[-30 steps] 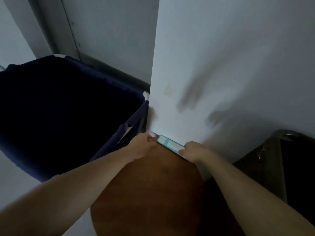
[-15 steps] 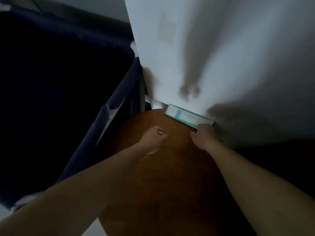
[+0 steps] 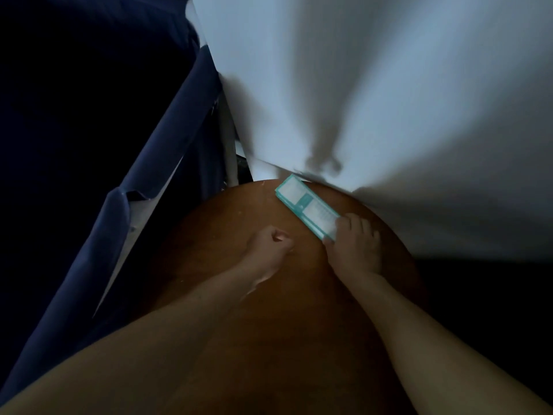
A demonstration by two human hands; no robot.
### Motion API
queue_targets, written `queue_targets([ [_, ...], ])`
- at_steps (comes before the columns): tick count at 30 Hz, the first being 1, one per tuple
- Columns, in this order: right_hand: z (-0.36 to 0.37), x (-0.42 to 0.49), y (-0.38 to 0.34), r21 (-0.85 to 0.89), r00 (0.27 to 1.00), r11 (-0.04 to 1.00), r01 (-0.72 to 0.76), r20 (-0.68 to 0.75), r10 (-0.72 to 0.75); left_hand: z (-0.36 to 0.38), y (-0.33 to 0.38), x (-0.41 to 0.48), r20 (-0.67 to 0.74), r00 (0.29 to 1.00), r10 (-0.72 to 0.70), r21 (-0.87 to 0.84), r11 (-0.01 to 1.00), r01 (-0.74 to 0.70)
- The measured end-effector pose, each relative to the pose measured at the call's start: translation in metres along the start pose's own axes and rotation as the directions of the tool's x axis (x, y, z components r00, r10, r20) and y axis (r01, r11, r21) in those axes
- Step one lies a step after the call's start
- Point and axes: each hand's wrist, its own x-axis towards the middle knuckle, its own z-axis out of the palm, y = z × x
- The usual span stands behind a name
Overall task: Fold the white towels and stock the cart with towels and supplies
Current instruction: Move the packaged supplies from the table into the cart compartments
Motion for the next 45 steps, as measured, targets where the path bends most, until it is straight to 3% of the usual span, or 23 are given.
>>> queue_targets([
  [3, -0.008, 0.003, -0.005, 0.09, 0.996, 0.994, -0.057, 0.077, 0.05, -0.001, 0.002, 0.002, 0.015, 1.0, -0.011, -0.008, 1.0, 0.011],
  [13, -0.02, -0.011, -0.002, 0.319, 0.984, 0.935, -0.152, 0.141, 0.112, 0.002, -0.002, -0.004, 0.051, 0.997, -0.05, -0.113, 0.992, 0.055],
  [17, -0.03, -0.021, -0.011, 0.564, 0.963, 0.783, -0.261, 0.21, 0.17, 0.0, 0.003, -0.013, 0.108, 0.991, -0.083, -0.232, 0.967, 0.106],
  [21, -0.028, -0.033, -0.028, 0.786, 0.919, 0.528, -0.321, 0.393, -0.026, -0.005, 0.005, -0.021, 0.182, 0.981, -0.07, -0.437, 0.888, 0.144],
  [22, -0.027, -0.036, -0.03, 0.798, 0.92, 0.521, -0.303, 0.388, -0.059, -0.007, 0.003, -0.022, 0.174, 0.983, -0.063, -0.47, 0.871, 0.14],
  [24, -0.024, -0.037, -0.029, 0.779, 0.973, 0.599, -0.186, 0.229, 0.004, -0.014, -0.004, -0.023, 0.119, 0.99, -0.069, -0.49, 0.863, 0.119],
  [26, -0.02, -0.029, -0.021, 0.598, 0.99, 0.791, -0.13, 0.04, 0.132, -0.022, -0.012, -0.023, 0.064, 0.994, -0.094, -0.462, 0.88, 0.113],
  [28, -0.018, -0.021, -0.018, 0.324, 0.979, 0.927, -0.19, 0.133, 0.154, -0.028, -0.021, -0.025, 0.028, 0.992, -0.119, -0.43, 0.895, 0.12],
  [30, -0.015, -0.02, -0.02, 0.158, 0.949, 0.969, -0.19, 0.282, 0.14, -0.032, -0.028, -0.03, -0.001, 0.99, -0.141, -0.403, 0.906, 0.129],
  [34, -0.02, -0.036, -0.03, 0.23, 0.884, 0.936, -0.266, 0.446, 0.142, -0.039, -0.029, -0.05, -0.042, 0.991, -0.128, -0.389, 0.916, 0.102],
  [37, -0.029, -0.053, -0.034, 0.43, 0.835, 0.817, -0.384, 0.54, 0.108, -0.049, -0.017, -0.072, -0.067, 0.994, -0.089, -0.364, 0.93, 0.059],
  [40, -0.05, -0.071, -0.042, 0.592, 0.837, 0.669, -0.45, 0.541, 0.083, -0.061, 0.004, -0.102, -0.093, 0.995, -0.04, -0.315, 0.949, 0.009],
  [45, -0.118, -0.112, -0.056, 0.722, 0.915, 0.592, -0.357, 0.399, 0.065, -0.089, 0.046, -0.161, -0.095, 0.99, 0.1, -0.243, 0.962, -0.12],
])
